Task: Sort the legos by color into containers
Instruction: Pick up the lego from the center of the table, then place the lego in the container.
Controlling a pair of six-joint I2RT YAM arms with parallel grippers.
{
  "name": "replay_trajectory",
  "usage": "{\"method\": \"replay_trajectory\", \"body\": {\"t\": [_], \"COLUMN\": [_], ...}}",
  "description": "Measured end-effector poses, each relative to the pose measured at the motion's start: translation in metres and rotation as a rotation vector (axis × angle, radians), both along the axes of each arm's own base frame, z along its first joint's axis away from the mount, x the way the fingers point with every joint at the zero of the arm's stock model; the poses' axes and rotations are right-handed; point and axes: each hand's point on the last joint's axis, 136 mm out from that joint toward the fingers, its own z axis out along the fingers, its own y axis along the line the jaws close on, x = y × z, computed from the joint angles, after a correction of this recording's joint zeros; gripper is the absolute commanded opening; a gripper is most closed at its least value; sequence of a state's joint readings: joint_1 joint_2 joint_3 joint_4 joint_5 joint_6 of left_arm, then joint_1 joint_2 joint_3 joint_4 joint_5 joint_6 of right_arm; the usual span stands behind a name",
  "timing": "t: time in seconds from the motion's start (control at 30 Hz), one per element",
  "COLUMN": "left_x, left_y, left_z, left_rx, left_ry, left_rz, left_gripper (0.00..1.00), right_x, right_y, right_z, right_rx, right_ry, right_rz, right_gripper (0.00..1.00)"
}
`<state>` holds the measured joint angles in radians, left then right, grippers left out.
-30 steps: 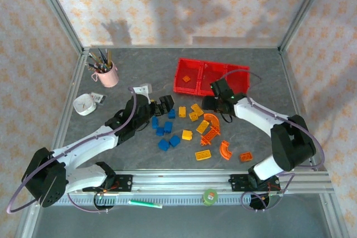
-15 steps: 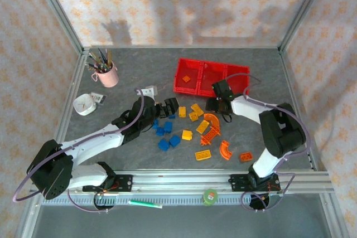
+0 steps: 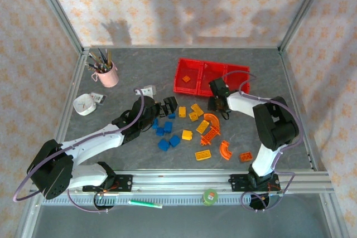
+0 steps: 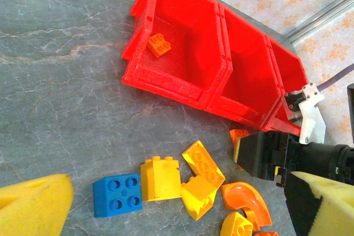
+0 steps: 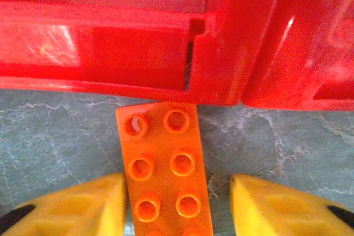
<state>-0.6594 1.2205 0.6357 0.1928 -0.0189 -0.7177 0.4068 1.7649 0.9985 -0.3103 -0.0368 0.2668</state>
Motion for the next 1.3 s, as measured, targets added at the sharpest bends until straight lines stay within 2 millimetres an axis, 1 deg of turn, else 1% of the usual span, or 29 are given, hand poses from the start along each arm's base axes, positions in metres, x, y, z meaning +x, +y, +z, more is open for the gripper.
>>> {"method": "replay_trajectory", "body": {"t": [0.2, 0.27, 0.4, 0.57, 0.63, 0.73, 0.83, 0.9, 0.97, 1.07, 1.17, 1.23, 1.3], "left_x": [0.001, 0.001, 0.001, 0.001, 0.001, 0.001, 0.000, 0.000, 0.001, 0.005, 0.010, 0.013, 0.016], "left_y": [0.002, 0.003, 0.003, 0.003, 0.004, 0.008, 0.014, 0.020, 0.028, 0.042, 0.058, 0.067, 0.077], "left_z": [0.000, 0.000, 0.000, 0.000, 0.001, 0.007, 0.015, 0.022, 0.026, 0.029, 0.027, 0.024, 0.022], "left_rx": [0.006, 0.007, 0.007, 0.007, 0.007, 0.009, 0.007, 0.003, 0.003, 0.005, 0.015, 0.020, 0.024], "left_ry": [-0.004, -0.004, -0.004, -0.005, -0.008, -0.021, -0.040, -0.053, -0.062, -0.065, -0.052, -0.042, -0.033], "left_rz": [0.014, 0.014, 0.014, 0.015, 0.019, 0.036, 0.054, 0.071, 0.089, 0.128, 0.171, 0.194, 0.219], "left_gripper": [0.99, 0.99, 0.99, 0.99, 0.99, 0.99, 0.99, 0.99, 0.99, 0.99, 0.99, 0.99, 0.99], "right_x": [-0.001, -0.001, -0.004, -0.019, -0.024, -0.029, -0.034, -0.033, -0.028, -0.013, 0.013, 0.031, 0.051], "right_y": [-0.004, -0.004, -0.005, -0.011, -0.012, -0.010, -0.001, 0.008, 0.017, 0.035, 0.057, 0.071, 0.084], "right_z": [-0.001, 0.000, 0.002, 0.005, 0.011, 0.025, 0.041, 0.054, 0.067, 0.093, 0.117, 0.125, 0.129], "right_rx": [-0.019, -0.020, -0.016, -0.017, -0.016, -0.015, -0.008, 0.001, 0.015, 0.052, 0.091, 0.106, 0.115], "right_ry": [0.005, 0.003, -0.004, 0.008, 0.005, -0.014, -0.031, -0.047, -0.071, -0.127, -0.189, -0.214, -0.234], "right_rz": [0.001, 0.001, 0.002, 0.000, 0.001, 0.009, 0.037, 0.056, 0.069, 0.084, 0.100, 0.106, 0.109], "right_gripper": [0.32, 0.30, 0.28, 0.28, 0.27, 0.27, 0.27, 0.27, 0.27, 0.27, 0.27, 0.27, 0.27]}}
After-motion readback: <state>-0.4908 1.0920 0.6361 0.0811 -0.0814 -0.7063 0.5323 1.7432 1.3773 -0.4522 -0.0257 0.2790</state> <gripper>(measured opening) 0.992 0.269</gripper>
